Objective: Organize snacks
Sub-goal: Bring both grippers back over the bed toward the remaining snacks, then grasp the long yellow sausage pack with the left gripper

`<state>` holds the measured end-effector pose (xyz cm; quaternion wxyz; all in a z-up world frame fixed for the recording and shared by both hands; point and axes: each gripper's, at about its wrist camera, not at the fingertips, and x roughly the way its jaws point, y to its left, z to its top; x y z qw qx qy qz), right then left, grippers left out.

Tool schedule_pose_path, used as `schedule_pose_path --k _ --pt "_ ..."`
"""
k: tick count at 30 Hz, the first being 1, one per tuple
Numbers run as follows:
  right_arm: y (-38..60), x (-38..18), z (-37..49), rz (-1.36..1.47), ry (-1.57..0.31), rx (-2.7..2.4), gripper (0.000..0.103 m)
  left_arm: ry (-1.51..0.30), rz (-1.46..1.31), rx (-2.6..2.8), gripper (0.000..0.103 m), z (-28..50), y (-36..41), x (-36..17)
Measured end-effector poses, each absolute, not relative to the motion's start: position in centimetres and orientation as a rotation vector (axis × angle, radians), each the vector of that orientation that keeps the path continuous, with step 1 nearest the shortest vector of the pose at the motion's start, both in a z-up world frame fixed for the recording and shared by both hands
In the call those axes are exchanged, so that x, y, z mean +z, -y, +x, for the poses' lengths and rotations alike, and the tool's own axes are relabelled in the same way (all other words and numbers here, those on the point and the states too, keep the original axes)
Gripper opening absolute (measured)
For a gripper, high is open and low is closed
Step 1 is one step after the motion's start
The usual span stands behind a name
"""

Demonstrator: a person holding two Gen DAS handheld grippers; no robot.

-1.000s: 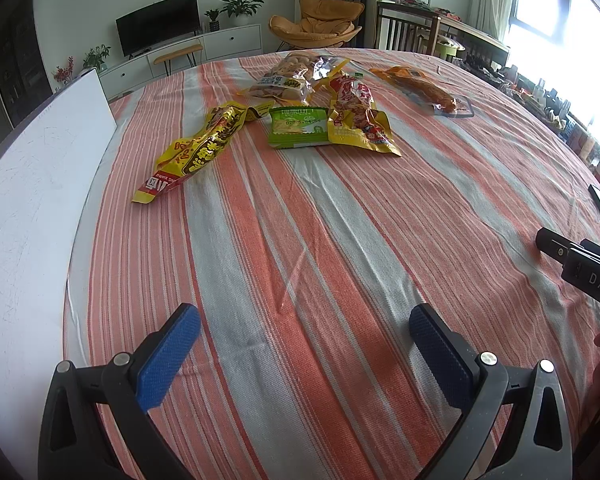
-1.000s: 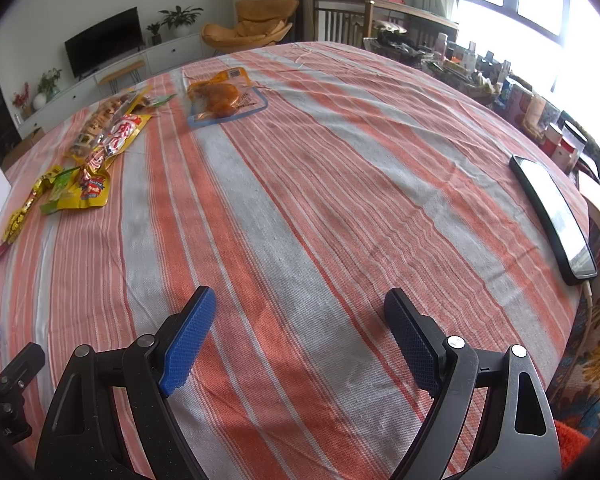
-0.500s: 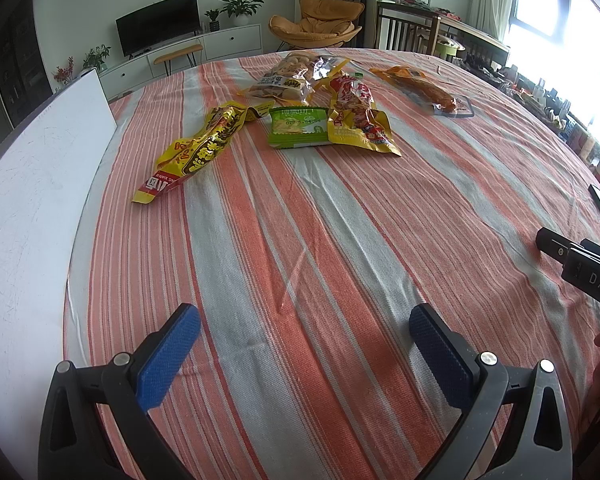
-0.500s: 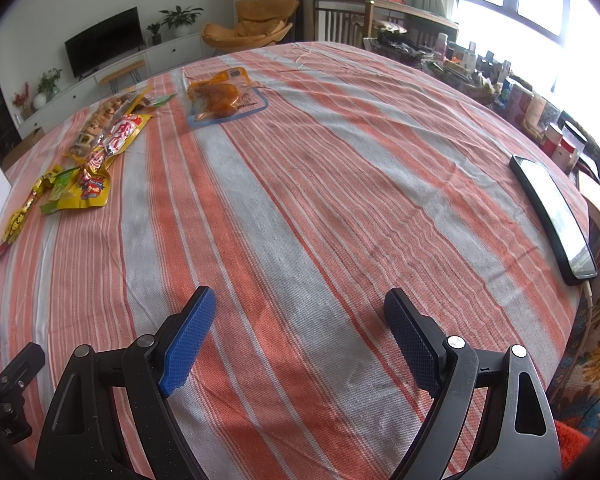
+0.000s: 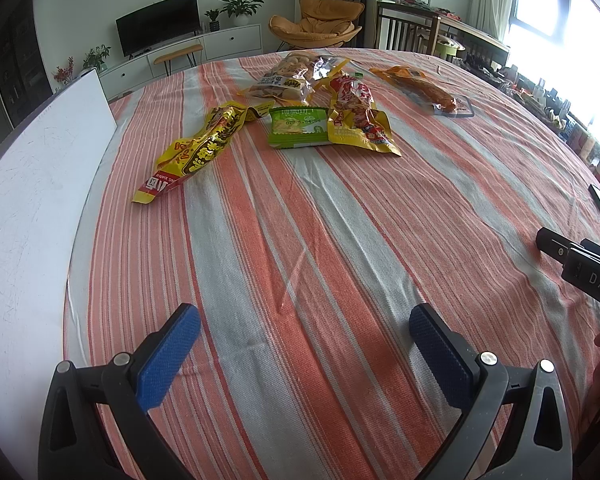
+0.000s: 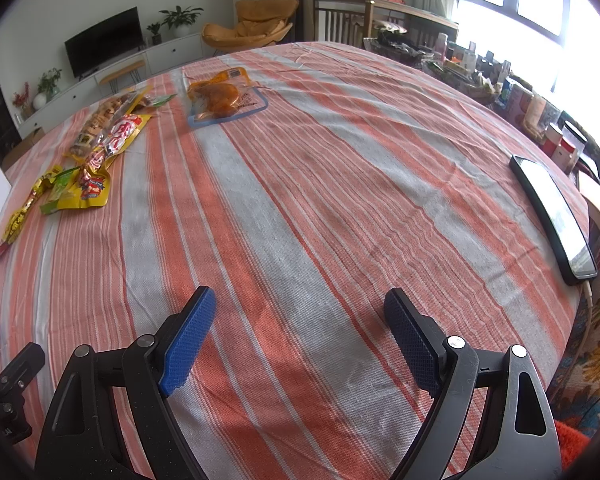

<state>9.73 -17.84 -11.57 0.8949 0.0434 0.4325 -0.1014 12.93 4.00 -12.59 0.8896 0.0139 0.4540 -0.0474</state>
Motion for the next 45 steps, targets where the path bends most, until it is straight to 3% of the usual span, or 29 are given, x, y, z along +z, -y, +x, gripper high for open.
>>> schedule_pose_path --k 32,36,45 --pt "17.8 -11.6 9.7 0.091 -0.896 -0.210 0.089 -0.944 0.026 -0.095 0.103 13.0 -4.0 -12.6" --pt "17.8 -11.6 9.7 0.091 -0.896 -0.209 0.089 -1.034 0.032 -0.099 0.103 13.7 -4.0 -12.4" --pt "17.8 -11.6 9.7 0.091 -0.895 -0.209 0.089 -1.052 -0.015 -0.151 0.103 19.0 -5.8 -4.7"
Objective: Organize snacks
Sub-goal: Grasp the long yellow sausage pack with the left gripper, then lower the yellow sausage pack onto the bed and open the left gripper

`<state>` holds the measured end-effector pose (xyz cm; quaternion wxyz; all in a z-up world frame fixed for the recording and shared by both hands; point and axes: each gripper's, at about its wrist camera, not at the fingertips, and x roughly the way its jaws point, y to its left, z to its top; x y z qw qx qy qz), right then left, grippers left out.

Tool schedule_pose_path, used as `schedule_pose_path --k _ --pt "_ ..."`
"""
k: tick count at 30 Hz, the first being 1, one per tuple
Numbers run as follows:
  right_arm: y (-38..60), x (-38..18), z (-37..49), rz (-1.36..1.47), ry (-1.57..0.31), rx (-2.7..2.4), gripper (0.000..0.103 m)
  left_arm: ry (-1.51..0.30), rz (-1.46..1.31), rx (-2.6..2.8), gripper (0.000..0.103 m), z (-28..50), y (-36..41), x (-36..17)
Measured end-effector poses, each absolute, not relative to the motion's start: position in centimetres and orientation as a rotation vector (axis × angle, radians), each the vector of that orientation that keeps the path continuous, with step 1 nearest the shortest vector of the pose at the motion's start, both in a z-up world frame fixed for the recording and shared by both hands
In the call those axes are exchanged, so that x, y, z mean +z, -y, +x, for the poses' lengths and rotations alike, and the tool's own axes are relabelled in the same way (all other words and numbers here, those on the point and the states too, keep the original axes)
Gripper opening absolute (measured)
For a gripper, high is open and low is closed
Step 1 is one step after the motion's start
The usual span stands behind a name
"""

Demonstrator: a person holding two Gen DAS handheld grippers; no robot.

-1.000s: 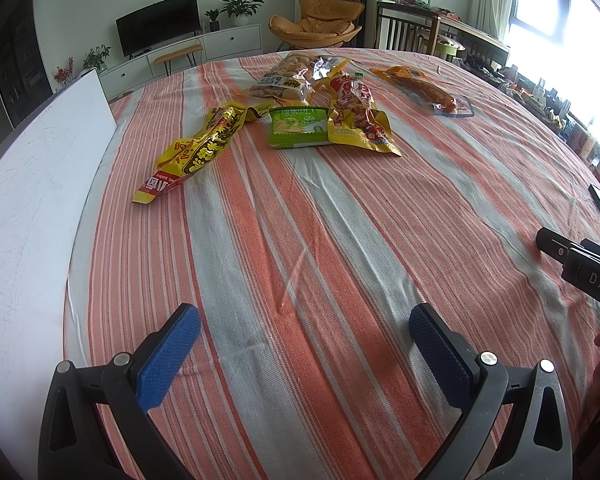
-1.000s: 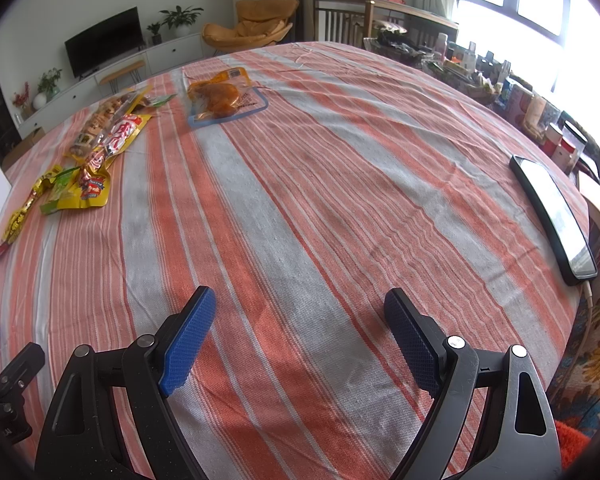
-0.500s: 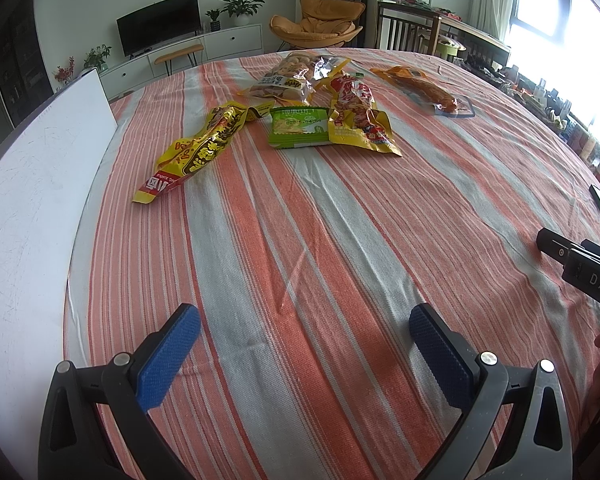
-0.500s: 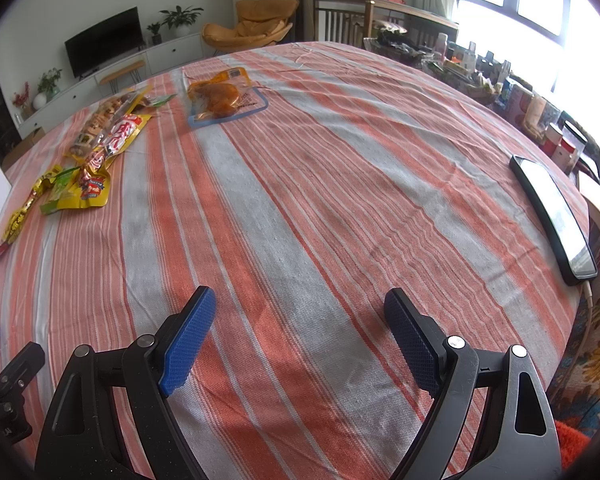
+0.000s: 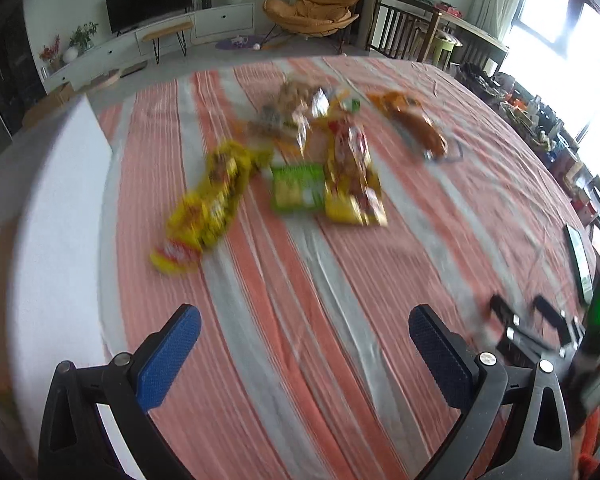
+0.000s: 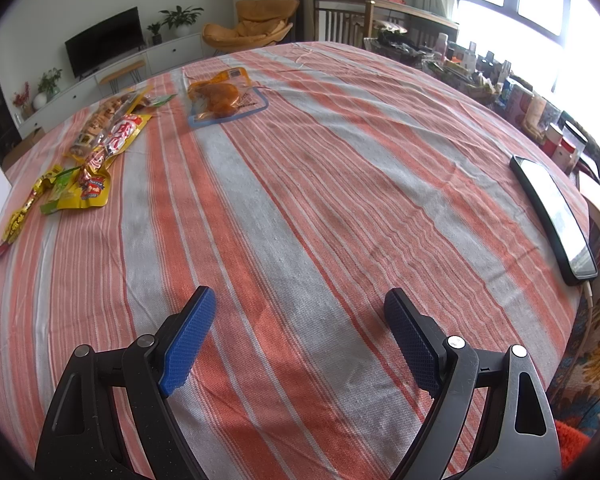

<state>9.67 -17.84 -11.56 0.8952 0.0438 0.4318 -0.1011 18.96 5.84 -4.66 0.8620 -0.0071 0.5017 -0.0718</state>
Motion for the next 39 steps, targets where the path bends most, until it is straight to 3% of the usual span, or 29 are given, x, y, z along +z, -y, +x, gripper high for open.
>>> schedule_pose_path --k 5,14,17,18,19,21,27,33,37,39 --pt "17.8 -11.6 9.7 0.091 -0.895 -0.210 0.089 -1.172 0.148 -0.155 0.103 26.5 -7.1 -5.8" --pt "17.8 -11.6 9.7 0.091 -0.894 -0.210 0.089 -1.302 0.029 -0.106 0.099 32.9 -12.0 -12.0" --pt "17.8 -11.6 9.6 0.091 -0.894 -0.209 0.089 -1.258 0.050 -0.101 0.083 32.2 -11.9 -12.3" --pt "17.8 -11.5 9.6 0.091 -0.894 -0.209 0.089 -1.235 0.049 -0.100 0.061 31.7 -11.7 -11.9" --pt "17.8 -11.6 9.6 0.091 -0.894 -0.209 0.089 -1.231 0.047 -0.093 0.055 31.3 -11.6 -11.7" --pt "17.8 -11.6 9.6 0.091 -0.894 -0.209 0.089 -1.243 0.022 -0.060 0.052 30.1 -11.5 -11.3" --pt "17.8 -11.5 9.6 0.091 -0.894 -0.209 0.089 -1.288 -0.101 0.051 0.051 22.9 -11.0 -11.2" --pt "17.8 -11.5 9.6 0.092 -0.893 -0.209 0.089 -1.203 -0.113 0.049 0.053 15.1 -8.7 -11.1" --pt "17.8 -11.5 9.6 0.092 -0.893 -0.209 0.089 -1.140 -0.095 0.009 0.056 13.8 -8.1 -11.5" --pt "17.8 -11.5 9.6 0.092 -0.893 -0.209 0.089 -1.125 -0.081 -0.018 0.066 13.7 -7.9 -11.4"
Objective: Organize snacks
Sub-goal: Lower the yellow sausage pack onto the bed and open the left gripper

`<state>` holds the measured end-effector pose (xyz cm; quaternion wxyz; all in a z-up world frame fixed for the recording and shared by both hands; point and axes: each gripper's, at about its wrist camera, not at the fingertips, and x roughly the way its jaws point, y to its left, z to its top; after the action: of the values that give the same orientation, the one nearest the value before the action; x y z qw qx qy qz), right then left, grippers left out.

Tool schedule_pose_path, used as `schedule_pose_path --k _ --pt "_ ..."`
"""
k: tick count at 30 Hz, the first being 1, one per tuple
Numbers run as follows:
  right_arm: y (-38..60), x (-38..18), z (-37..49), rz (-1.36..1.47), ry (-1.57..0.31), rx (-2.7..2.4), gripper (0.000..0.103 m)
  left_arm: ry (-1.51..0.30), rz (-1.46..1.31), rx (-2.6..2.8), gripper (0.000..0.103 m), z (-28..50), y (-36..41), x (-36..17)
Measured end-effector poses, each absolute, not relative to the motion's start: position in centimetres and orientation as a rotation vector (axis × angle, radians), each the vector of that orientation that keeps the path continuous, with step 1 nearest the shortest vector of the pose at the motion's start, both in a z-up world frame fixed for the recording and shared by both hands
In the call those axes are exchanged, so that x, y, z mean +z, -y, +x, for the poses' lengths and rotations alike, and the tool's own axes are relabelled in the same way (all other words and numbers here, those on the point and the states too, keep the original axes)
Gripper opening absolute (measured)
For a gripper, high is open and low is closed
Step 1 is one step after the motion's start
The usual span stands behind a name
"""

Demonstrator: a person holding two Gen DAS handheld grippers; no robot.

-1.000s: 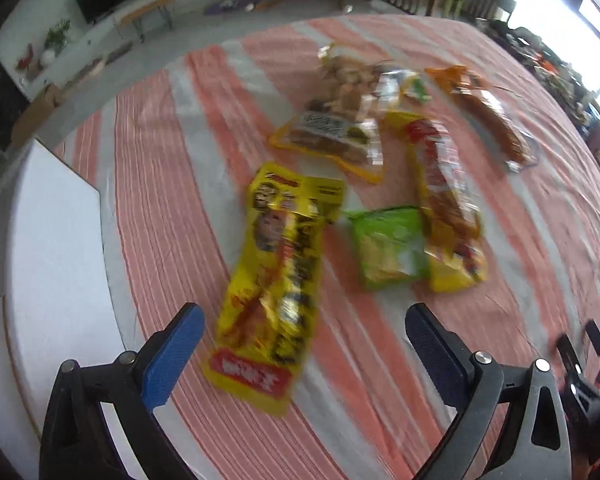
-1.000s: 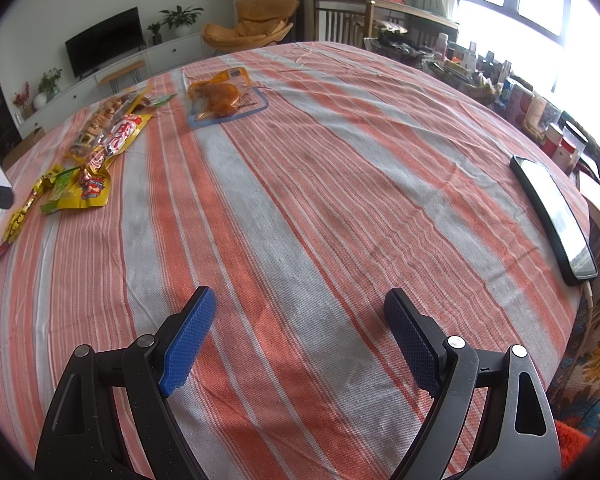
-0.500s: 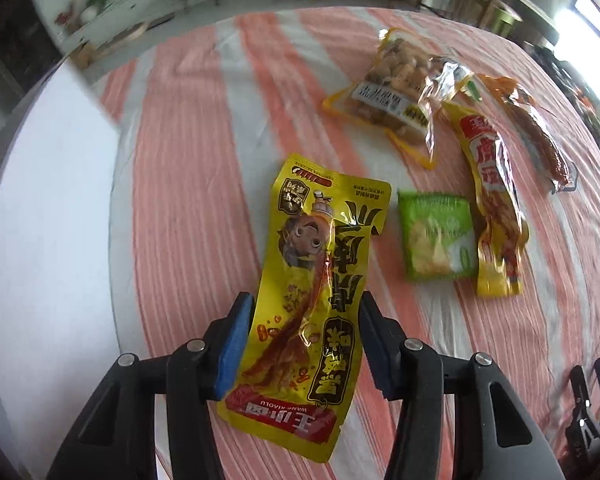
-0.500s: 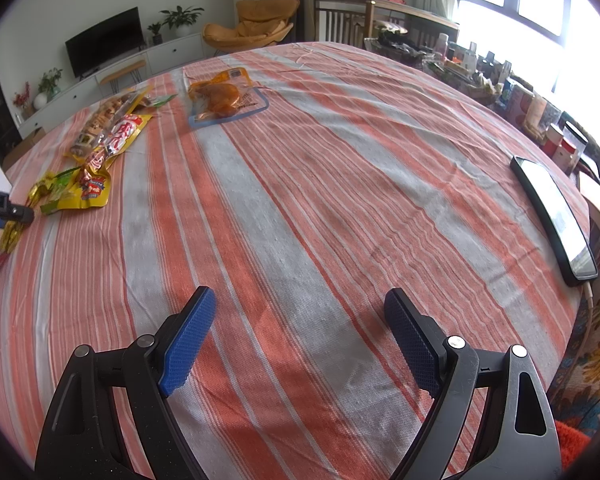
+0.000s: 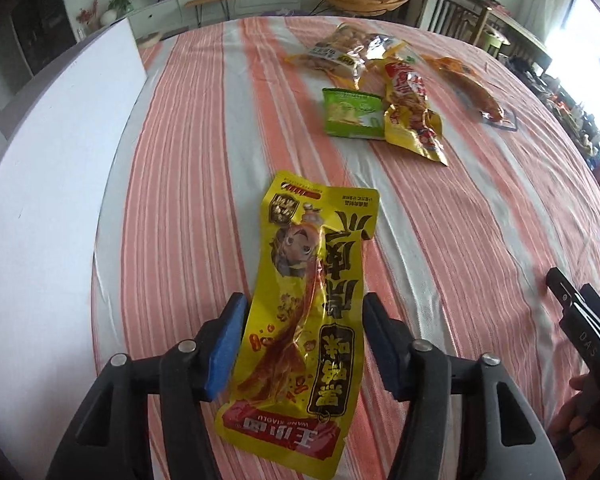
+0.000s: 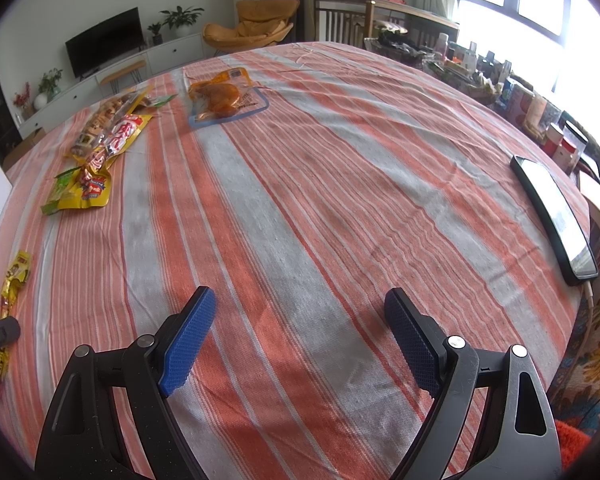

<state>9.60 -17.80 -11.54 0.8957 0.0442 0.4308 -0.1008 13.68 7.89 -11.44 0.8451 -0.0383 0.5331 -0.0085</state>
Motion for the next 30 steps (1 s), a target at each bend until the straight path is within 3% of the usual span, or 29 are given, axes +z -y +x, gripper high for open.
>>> schedule_pose_path --k 1,3,10,30 --pt "17.8 -11.5 9.6 0.092 -0.893 -0.209 0.089 -1.120 -0.082 -0.038 0.076 14.3 -7.4 -11.5" --pt "17.8 -11.5 9.6 0.092 -0.893 -0.209 0.089 -1.107 -0.074 -0.065 0.085 14.3 -7.1 -11.8" --pt "17.8 -11.5 9.6 0.092 -0.893 -0.209 0.089 -1.032 0.005 -0.053 0.103 14.1 -6.2 -12.8" --pt "17.8 -11.5 9.6 0.092 -0.892 -0.209 0.089 -0.952 -0.078 0.110 0.103 13.7 -9.5 -13.1"
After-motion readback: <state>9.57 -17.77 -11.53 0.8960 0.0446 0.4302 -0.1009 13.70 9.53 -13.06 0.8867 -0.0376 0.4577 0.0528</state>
